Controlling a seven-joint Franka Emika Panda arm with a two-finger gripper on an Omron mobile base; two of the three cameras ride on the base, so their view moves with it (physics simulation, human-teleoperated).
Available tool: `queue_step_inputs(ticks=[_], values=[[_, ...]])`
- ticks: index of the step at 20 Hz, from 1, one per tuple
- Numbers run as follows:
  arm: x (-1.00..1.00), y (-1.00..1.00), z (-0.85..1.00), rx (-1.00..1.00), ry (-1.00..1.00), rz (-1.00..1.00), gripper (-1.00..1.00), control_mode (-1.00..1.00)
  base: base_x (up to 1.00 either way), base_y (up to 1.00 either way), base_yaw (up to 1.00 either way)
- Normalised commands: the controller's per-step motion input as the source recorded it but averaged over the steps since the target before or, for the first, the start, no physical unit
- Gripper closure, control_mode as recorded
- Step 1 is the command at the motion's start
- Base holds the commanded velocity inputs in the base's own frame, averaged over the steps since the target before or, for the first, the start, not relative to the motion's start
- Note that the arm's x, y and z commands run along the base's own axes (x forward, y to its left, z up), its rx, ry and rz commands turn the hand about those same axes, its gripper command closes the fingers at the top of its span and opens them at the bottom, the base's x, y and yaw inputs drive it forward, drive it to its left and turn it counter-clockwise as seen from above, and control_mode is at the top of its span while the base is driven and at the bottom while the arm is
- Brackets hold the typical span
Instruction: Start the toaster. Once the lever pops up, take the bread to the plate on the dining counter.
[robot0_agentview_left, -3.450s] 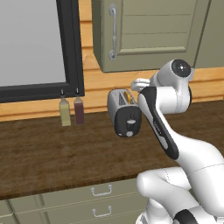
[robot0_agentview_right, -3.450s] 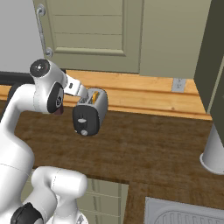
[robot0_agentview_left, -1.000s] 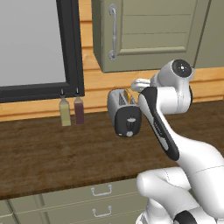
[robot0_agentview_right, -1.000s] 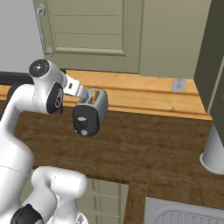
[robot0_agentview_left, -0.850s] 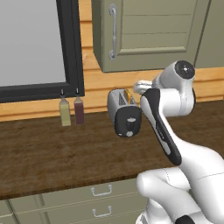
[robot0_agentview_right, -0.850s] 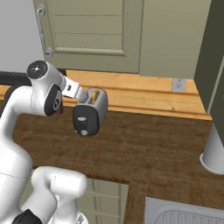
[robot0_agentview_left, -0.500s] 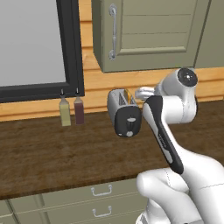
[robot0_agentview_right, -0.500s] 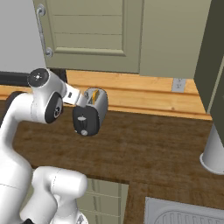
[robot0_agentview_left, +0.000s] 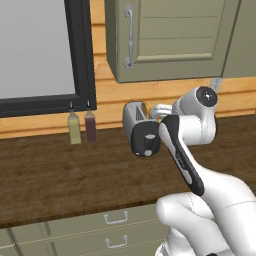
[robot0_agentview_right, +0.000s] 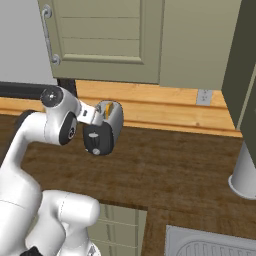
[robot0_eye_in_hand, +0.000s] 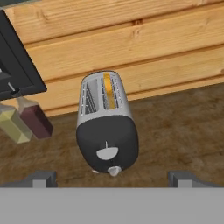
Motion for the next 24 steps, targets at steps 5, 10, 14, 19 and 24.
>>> queue_step_inputs(ticks=[5, 10, 14, 19, 24], values=[[0.58, 0.00, -0.17, -0.01, 0.00, 0.02, -1.00, -1.00, 0.00, 0.00, 0.00], [0.57, 0.00, -0.17, -0.03, 0.00, 0.04, -1.00, -1.00, 0.00, 0.00, 0.00], [0.36, 0.00, -0.27, -0.04, 0.00, 0.03, -1.00, -1.00, 0.00, 0.00, 0.00], [0.35, 0.00, -0.28, -0.02, 0.00, 0.00, -1.00, -1.00, 0.00, 0.00, 0.00], [0.47, 0.00, -0.25, 0.00, 0.02, 0.00, -1.00, -1.00, 0.00, 0.00, 0.00]])
